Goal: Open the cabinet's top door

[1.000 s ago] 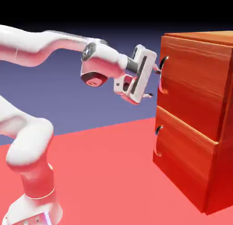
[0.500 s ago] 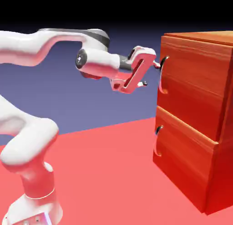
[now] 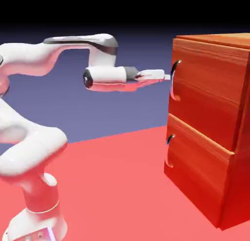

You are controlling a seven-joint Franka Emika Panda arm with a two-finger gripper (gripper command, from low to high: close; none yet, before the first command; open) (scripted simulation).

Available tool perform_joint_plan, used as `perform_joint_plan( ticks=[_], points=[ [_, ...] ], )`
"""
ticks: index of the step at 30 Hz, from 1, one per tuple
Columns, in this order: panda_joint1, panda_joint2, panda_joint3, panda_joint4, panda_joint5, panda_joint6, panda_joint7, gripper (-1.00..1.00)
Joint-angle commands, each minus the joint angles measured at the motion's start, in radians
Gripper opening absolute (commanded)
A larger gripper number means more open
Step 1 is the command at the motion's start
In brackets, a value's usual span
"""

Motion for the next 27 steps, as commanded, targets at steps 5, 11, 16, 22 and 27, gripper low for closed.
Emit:
perform_joint_plan(
  ticks=[5, 11, 16, 22, 27],
  points=[
    [-0.074, -0.036, 0.082, 0.027, 0.217, -0.017, 0.092, 0.00],
    [-0.224, 0.008, 0.172, 0.136, 0.260, -0.043, 0.090, 0.00],
    [-0.186, 0.027, 0.136, 0.092, 0.220, -0.105, 0.093, -1.00],
    [-0.020, 0.151, -0.001, 0.037, 0.253, -0.122, -0.107, -1.00],
    [0.136, 0.259, -0.140, 0.022, 0.299, -0.103, -0.298, -1.00]
  ],
)
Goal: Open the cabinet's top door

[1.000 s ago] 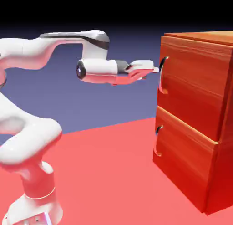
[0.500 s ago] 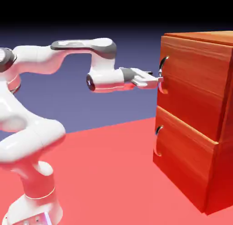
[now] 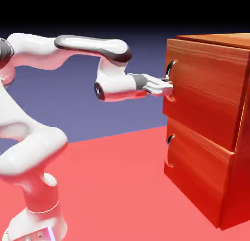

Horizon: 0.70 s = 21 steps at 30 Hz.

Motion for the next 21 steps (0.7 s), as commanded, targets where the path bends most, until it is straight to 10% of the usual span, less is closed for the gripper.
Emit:
perform_joint_plan(
  ticks=[1, 21],
  points=[
    [0.036, 0.013, -0.033, -0.009, 0.002, -0.003, -0.026, -1.00],
    [0.438, -0.153, -0.515, -0.317, -0.556, -0.209, 0.225, -1.00]
  ],
)
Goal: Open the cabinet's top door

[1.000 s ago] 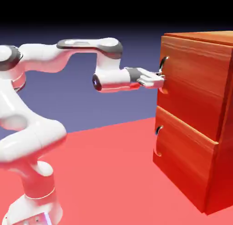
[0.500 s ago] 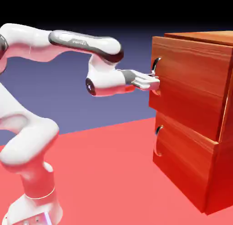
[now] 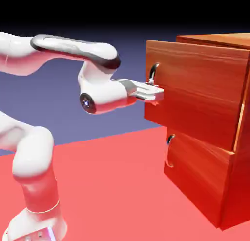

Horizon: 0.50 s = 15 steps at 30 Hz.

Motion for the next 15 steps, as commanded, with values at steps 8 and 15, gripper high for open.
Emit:
perform_joint_plan(
  ticks=[8, 15],
  points=[
    [0.053, -0.121, -0.227, -0.113, -0.346, -0.156, 0.145, -1.00],
    [0.023, -0.179, -0.433, -0.155, -0.651, -0.341, 0.234, -1.00]
  ],
)
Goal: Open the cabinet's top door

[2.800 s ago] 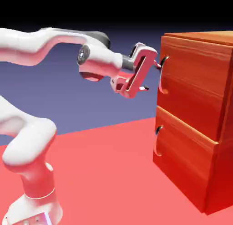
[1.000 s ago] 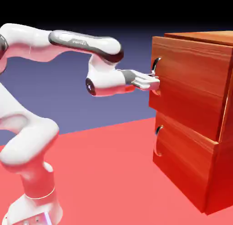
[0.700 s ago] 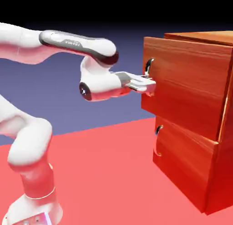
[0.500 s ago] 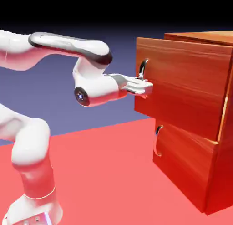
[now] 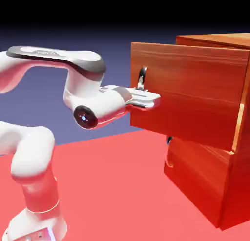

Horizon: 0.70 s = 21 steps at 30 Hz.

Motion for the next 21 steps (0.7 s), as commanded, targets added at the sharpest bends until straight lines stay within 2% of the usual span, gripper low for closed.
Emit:
perform_joint_plan(
  ticks=[1, 10, 21],
  points=[
    [-0.007, -0.002, -0.032, 0.000, -0.044, -0.032, 0.009, -1.00],
    [-0.049, 0.088, -0.348, 0.086, -0.425, -0.362, 0.030, -1.00],
    [0.122, 0.385, -0.747, 0.411, -0.742, -0.811, -0.046, -1.00]
  ],
)
